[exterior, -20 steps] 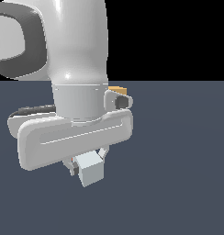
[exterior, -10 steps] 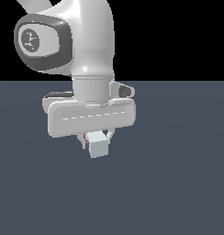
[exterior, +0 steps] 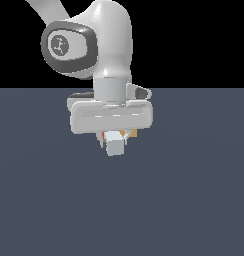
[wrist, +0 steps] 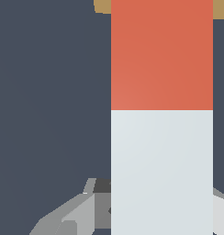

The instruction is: Insert the peg into the horizontal hole in a box.

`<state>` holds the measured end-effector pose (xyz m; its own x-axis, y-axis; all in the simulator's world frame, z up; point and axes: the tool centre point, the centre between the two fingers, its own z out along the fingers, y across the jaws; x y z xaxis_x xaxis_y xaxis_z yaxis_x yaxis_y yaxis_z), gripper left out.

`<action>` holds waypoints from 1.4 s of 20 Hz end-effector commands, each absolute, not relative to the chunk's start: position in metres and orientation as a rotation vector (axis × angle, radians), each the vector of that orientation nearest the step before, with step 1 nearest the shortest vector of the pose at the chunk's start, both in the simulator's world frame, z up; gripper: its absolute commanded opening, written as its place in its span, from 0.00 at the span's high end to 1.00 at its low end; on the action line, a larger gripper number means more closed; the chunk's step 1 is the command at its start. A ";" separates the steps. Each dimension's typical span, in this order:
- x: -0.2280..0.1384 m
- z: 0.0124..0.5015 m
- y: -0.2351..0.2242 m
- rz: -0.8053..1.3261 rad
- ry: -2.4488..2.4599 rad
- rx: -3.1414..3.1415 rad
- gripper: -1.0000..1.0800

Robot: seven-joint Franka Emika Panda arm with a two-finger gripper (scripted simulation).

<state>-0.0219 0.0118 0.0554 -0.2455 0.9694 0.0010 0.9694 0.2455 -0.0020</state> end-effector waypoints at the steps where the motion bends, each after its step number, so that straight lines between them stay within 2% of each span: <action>1: -0.017 0.058 0.019 0.000 -2.456 -1.959 1.00; 22: -0.011 0.060 0.029 0.000 -2.428 -1.992 1.00; 28: -0.016 0.061 0.052 -0.001 -2.428 -1.992 1.00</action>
<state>-0.0157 0.0433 0.0590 -0.1936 0.9811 0.0007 0.9811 0.1936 -0.0032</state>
